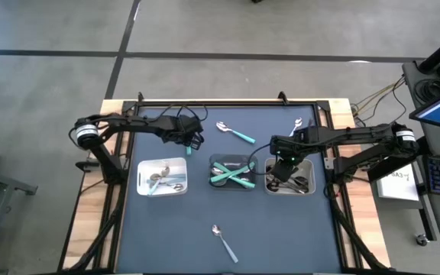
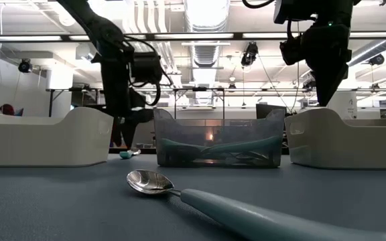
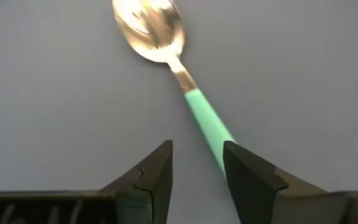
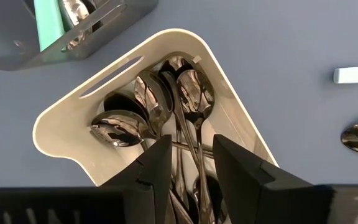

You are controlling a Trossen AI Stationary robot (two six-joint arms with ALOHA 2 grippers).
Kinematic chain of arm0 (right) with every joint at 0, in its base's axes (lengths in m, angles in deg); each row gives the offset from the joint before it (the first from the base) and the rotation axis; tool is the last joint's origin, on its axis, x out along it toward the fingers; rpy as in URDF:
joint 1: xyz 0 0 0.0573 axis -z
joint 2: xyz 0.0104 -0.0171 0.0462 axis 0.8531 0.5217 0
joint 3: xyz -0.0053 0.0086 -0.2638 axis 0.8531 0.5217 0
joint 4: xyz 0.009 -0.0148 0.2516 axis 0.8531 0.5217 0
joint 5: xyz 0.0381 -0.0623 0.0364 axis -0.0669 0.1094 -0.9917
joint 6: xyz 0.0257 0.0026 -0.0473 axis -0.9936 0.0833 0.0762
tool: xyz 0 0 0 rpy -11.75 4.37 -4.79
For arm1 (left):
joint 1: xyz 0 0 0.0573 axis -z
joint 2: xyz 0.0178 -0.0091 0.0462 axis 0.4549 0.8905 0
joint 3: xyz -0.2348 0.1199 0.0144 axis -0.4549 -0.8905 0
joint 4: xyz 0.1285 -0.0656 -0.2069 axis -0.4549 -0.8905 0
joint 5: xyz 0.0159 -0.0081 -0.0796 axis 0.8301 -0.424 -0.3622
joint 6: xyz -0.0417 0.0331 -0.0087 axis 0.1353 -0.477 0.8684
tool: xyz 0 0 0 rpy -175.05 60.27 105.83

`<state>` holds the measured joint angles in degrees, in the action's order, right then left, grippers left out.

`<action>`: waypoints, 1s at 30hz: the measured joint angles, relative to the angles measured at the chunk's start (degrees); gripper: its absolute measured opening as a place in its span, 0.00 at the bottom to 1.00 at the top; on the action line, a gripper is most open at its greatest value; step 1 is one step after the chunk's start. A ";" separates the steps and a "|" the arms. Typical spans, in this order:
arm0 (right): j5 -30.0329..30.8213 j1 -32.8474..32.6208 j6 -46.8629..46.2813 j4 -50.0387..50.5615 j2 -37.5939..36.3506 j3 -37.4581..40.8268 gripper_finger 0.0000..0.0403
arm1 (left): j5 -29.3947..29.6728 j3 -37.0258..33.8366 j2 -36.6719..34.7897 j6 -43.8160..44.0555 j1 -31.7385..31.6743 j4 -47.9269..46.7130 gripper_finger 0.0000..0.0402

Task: Sort silverware by color (type)
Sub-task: Put the green spoon into the black transparent bin

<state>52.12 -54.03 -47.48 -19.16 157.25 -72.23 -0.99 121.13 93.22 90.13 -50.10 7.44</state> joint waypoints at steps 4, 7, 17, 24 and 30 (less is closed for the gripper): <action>0.00 -0.01 -0.01 -0.14 0.00 0.00 0.26 | -2.55 -0.43 1.85 0.67 -0.14 2.14 0.33; 0.00 0.01 0.00 -0.34 0.00 0.00 0.25 | -3.31 0.62 3.13 1.74 -0.11 2.45 0.32; 0.00 0.00 0.01 -1.51 0.00 0.00 0.25 | -5.86 3.01 6.80 5.76 -0.08 2.36 0.30; 0.01 0.01 0.00 -2.56 0.00 0.00 0.24 | -6.55 3.28 10.08 8.39 0.15 1.52 0.29; 0.00 -0.01 -0.01 -2.75 0.00 0.00 0.25 | -6.50 3.11 8.62 5.60 0.80 1.94 0.17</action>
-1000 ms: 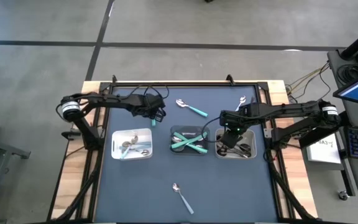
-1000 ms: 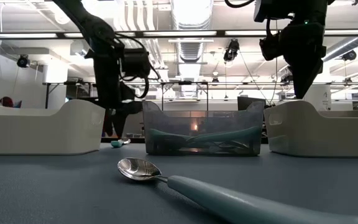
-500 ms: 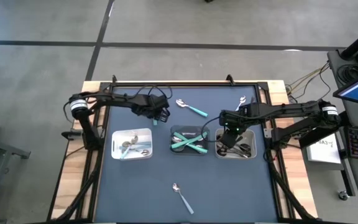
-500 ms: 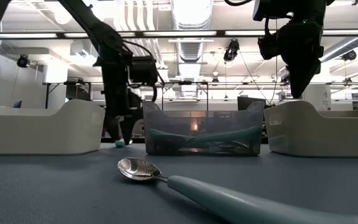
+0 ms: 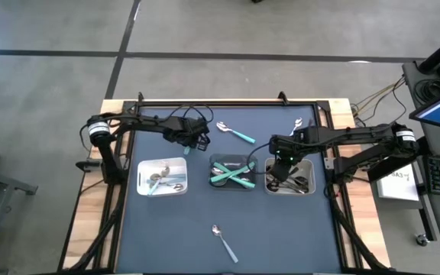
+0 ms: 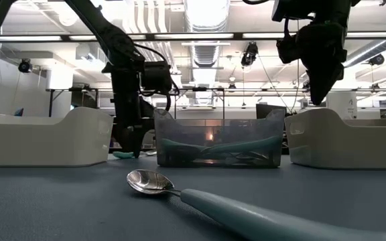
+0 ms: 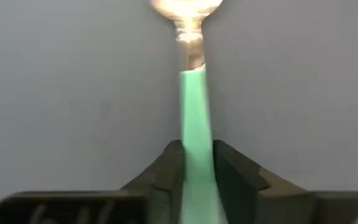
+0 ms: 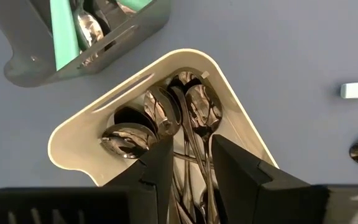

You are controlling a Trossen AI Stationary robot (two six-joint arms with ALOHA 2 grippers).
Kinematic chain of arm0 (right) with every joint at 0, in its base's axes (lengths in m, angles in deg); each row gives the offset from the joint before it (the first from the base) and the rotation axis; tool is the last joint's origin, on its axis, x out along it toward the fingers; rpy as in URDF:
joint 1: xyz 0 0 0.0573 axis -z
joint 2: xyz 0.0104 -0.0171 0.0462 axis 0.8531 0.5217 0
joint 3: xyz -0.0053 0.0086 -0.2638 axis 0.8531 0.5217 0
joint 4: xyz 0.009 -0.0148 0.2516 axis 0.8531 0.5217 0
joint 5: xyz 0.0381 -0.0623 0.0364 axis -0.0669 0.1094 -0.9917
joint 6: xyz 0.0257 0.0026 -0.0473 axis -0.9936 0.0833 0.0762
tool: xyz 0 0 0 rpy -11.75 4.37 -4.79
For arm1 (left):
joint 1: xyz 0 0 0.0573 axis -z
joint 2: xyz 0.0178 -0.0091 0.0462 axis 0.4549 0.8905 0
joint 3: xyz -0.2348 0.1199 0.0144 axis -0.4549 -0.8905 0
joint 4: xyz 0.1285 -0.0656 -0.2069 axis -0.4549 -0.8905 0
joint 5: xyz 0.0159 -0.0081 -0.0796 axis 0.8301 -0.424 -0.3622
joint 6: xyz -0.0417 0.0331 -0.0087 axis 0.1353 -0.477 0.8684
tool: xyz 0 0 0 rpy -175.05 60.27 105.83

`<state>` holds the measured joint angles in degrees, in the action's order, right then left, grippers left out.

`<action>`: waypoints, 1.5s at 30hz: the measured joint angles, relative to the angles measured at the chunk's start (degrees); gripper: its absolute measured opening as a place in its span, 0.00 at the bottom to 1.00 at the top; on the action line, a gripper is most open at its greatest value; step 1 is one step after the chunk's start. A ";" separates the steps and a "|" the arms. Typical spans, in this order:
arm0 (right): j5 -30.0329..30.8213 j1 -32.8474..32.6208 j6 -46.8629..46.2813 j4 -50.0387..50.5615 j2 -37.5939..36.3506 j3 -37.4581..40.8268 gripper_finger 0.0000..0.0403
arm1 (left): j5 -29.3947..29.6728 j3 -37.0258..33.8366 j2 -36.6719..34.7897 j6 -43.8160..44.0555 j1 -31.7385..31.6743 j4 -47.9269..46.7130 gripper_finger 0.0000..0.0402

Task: Sort silverware by color (type)
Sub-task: Put the green spoon into the black transparent bin

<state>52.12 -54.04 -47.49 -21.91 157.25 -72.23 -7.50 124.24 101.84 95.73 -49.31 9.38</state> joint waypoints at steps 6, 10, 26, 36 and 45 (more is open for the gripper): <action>0.00 0.01 0.01 -0.20 0.00 0.00 0.25 | 1.14 -0.06 -1.23 -3.75 0.18 -0.01 0.09; 0.01 0.00 0.00 -0.24 0.00 0.00 0.23 | 0.61 -0.43 -3.21 -8.00 0.18 -1.61 0.09; 0.01 0.02 0.02 -1.53 0.00 0.00 0.24 | -13.71 -0.23 -18.54 -18.31 6.67 14.18 0.09; 0.02 0.01 0.02 -1.86 0.00 -0.01 0.21 | -10.24 5.69 -15.76 -13.77 18.94 16.27 0.09; 0.01 0.00 0.01 -3.07 0.00 -0.02 0.21 | -9.55 13.81 -8.48 -12.40 26.58 13.59 0.09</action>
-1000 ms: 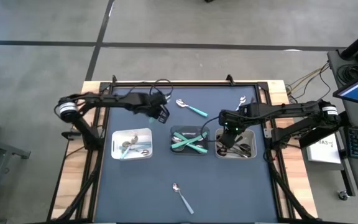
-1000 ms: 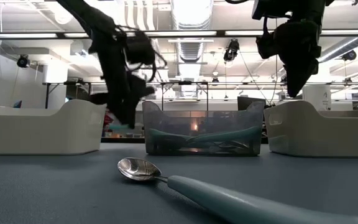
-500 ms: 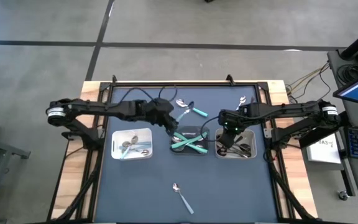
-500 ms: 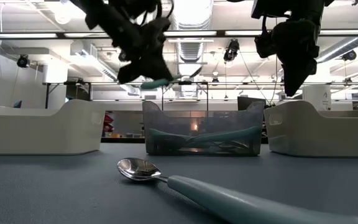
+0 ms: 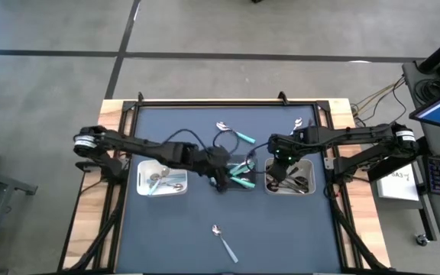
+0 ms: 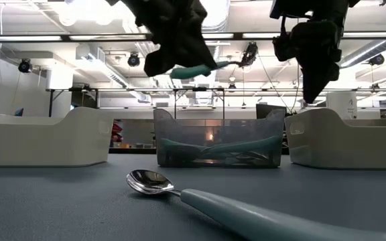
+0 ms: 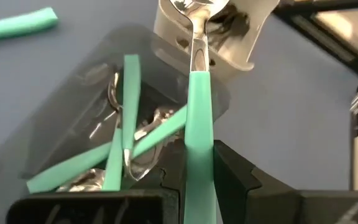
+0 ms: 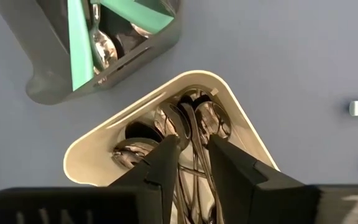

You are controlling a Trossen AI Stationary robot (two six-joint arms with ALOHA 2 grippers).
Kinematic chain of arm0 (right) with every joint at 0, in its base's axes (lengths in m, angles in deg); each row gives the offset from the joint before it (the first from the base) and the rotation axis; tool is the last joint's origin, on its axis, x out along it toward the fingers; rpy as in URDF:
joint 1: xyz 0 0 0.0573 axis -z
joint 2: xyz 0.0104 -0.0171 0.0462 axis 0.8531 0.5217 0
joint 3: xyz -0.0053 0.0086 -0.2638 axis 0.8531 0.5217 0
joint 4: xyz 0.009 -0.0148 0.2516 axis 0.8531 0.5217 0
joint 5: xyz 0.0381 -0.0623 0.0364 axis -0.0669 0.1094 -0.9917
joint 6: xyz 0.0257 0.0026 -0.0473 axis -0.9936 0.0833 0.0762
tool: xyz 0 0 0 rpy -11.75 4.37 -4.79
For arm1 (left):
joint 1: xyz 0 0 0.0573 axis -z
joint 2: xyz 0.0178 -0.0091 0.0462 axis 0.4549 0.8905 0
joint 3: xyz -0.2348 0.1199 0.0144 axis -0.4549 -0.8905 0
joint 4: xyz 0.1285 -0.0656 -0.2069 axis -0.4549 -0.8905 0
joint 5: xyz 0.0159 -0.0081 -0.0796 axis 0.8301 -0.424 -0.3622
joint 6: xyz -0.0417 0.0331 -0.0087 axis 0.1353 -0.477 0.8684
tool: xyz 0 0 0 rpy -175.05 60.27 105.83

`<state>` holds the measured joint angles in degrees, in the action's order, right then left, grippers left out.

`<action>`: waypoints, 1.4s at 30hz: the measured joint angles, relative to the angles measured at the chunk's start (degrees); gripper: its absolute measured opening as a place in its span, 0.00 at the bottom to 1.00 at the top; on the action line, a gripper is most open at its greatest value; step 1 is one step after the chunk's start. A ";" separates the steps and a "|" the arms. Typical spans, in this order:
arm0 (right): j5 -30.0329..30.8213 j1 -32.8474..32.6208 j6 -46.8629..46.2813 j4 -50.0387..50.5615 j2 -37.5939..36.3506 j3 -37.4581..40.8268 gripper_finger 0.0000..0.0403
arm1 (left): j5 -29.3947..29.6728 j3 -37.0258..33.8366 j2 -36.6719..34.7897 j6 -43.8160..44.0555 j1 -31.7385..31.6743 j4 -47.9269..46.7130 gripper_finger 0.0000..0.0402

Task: Sort silverware by color (type)
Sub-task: Put the green spoon into the black transparent bin

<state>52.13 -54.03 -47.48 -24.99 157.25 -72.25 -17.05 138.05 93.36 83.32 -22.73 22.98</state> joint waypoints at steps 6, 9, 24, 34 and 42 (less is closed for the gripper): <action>-0.01 0.00 0.01 -0.20 0.00 0.00 0.23 | 3.44 9.03 7.91 0.16 2.66 -9.38 0.11; 0.01 0.02 0.00 -0.24 -0.01 0.00 0.22 | 5.75 13.98 11.84 -0.87 2.90 -17.49 0.13; 0.00 0.02 0.00 -1.01 -0.01 0.00 0.20 | 9.85 20.67 15.03 -5.84 0.33 -26.30 0.29; 0.00 0.02 -0.01 -1.30 -0.02 0.00 0.20 | 9.92 23.76 15.03 -28.43 -2.90 -32.65 0.27; -0.01 0.01 -0.01 -1.47 -0.01 0.00 0.20 | -1.36 22.29 15.03 -48.53 -13.02 -28.43 0.26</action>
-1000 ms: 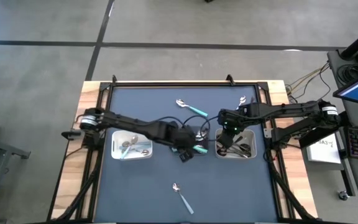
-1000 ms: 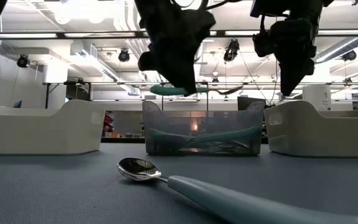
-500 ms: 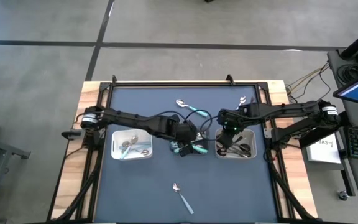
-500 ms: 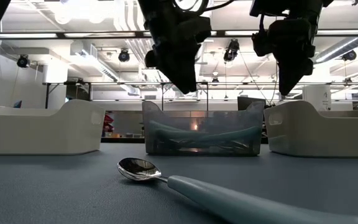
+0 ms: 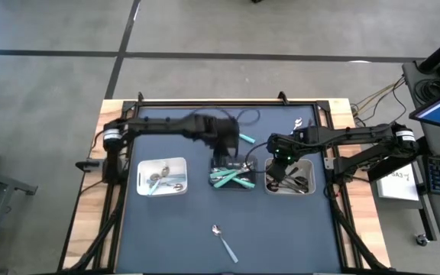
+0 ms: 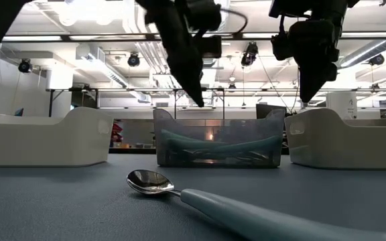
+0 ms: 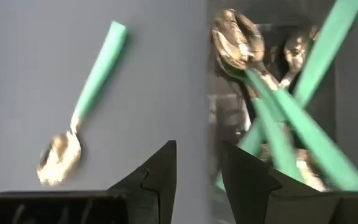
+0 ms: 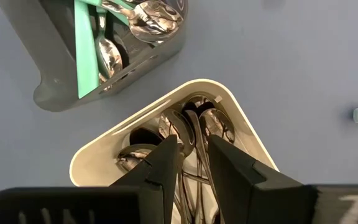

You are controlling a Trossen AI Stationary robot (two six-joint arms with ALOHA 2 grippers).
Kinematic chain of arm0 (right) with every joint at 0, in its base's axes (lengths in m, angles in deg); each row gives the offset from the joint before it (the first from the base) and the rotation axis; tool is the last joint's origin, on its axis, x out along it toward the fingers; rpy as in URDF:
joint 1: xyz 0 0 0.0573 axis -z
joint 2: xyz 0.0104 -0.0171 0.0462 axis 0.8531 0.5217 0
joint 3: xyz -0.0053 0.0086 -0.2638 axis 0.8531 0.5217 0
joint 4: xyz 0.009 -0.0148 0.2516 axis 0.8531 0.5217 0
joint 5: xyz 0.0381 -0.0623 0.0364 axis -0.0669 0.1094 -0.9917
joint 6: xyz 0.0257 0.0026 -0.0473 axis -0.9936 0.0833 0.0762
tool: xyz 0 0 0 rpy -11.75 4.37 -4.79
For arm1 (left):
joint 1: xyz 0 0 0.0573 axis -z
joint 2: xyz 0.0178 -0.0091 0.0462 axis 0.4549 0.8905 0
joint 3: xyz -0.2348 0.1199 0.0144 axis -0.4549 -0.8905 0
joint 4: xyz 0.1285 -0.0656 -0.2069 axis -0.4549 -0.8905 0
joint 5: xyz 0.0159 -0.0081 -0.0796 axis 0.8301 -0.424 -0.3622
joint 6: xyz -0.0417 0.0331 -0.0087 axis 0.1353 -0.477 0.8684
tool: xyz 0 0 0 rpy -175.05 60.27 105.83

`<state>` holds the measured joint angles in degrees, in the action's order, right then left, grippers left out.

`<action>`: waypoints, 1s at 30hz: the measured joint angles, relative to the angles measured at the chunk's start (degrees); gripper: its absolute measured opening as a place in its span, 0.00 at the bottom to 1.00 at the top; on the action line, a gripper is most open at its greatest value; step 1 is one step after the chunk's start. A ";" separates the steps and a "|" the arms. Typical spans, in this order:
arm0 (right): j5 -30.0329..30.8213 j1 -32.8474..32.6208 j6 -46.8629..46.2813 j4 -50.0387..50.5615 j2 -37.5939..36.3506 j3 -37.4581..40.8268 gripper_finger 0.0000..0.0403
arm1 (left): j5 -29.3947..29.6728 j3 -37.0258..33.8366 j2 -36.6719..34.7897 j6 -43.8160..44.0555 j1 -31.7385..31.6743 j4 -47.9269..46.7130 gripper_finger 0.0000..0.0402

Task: Sort silverware by color (type)
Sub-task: Put the green spoon into the black transparent bin

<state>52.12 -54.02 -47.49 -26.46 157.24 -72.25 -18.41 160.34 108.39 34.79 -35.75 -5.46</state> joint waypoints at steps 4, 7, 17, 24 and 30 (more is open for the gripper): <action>0.00 -0.01 0.02 -0.04 0.01 0.00 0.20 | -8.22 -0.92 -0.04 -9.24 -6.00 6.29 0.26; 0.01 0.01 0.01 -0.07 0.01 0.00 0.20 | -11.84 -2.01 -0.04 -12.44 -9.29 11.63 0.26; 0.01 0.00 0.00 -0.23 0.01 0.00 0.20 | -13.13 -2.82 5.87 -21.60 -13.47 17.02 0.26; 0.02 0.01 0.02 -0.46 0.01 0.00 0.20 | -13.09 -2.19 10.19 -22.30 -16.28 24.90 0.26; 0.02 0.00 0.02 -1.43 0.01 0.00 0.20 | -13.94 2.59 12.47 -22.61 -16.79 20.91 0.26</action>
<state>52.14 -54.02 -47.47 -27.89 157.25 -72.25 -32.35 162.94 120.85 12.18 -52.53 15.45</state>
